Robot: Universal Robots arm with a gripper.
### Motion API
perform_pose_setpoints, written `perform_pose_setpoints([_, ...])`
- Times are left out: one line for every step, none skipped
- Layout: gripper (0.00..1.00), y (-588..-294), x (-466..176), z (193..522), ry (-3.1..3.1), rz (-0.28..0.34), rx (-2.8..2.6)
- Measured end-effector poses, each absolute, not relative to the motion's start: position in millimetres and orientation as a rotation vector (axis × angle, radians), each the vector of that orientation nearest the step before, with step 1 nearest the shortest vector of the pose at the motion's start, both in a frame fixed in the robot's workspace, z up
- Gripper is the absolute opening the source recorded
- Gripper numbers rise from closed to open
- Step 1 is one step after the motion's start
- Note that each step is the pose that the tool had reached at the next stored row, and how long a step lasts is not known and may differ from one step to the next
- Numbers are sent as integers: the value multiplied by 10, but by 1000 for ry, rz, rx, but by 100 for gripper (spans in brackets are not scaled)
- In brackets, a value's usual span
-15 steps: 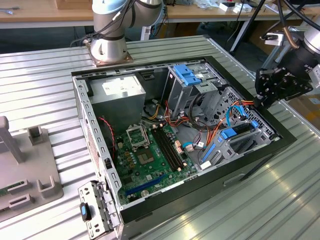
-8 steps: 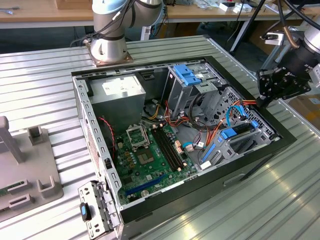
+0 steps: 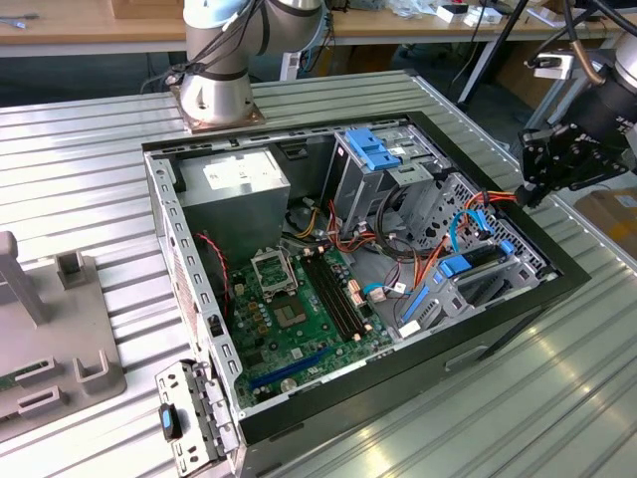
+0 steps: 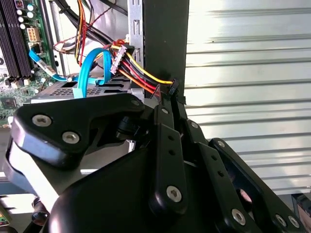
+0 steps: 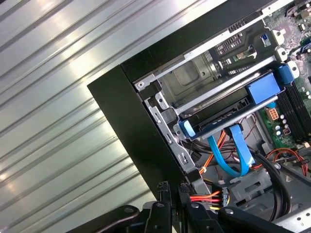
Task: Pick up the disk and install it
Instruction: 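Insert the first disk wire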
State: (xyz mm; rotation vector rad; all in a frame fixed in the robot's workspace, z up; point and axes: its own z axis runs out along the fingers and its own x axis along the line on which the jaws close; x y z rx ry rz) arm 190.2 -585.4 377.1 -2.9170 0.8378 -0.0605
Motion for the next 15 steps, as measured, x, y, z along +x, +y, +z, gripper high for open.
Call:
perform_pose_setpoints([17, -5854, 1902, 3771, 838, -61, -2917])
perform_pose_setpoints([17, -5854, 1902, 3772, 838, -61, -2917])
perform_pose_setpoints([17, -5854, 1902, 3772, 838, -61, -2917])
perform_pose_setpoints([17, -5854, 1902, 3771, 838, -61, -2917])
perform_pose_setpoints([17, -5854, 1902, 3772, 838, -61, -2917])
perform_pose_setpoints([17, -5854, 1902, 3772, 838, -62, -2917])
perform_pose_setpoints([17, -5854, 1899, 3772, 838, -62, -2917])
perform_pose_setpoints([17, -5855, 1887, 3772, 838, -62, -2917])
perform_pose_setpoints([17, -5855, 1876, 3773, 838, -62, -2917])
perform_pose_setpoints([17, -5855, 1825, 3770, 838, -62, -2917])
perform_pose_setpoints([17, -5855, 1766, 3769, 838, -62, -2917])
perform_pose_setpoints([17, -5856, 1680, 3765, 838, -62, -2917])
perform_pose_setpoints([17, -5856, 1610, 3761, 838, -62, -2917])
perform_pose_setpoints([17, -5856, 1542, 3756, 838, -62, -2917])
perform_pose_setpoints([17, -5856, 1458, 3745, 840, -62, -2918])
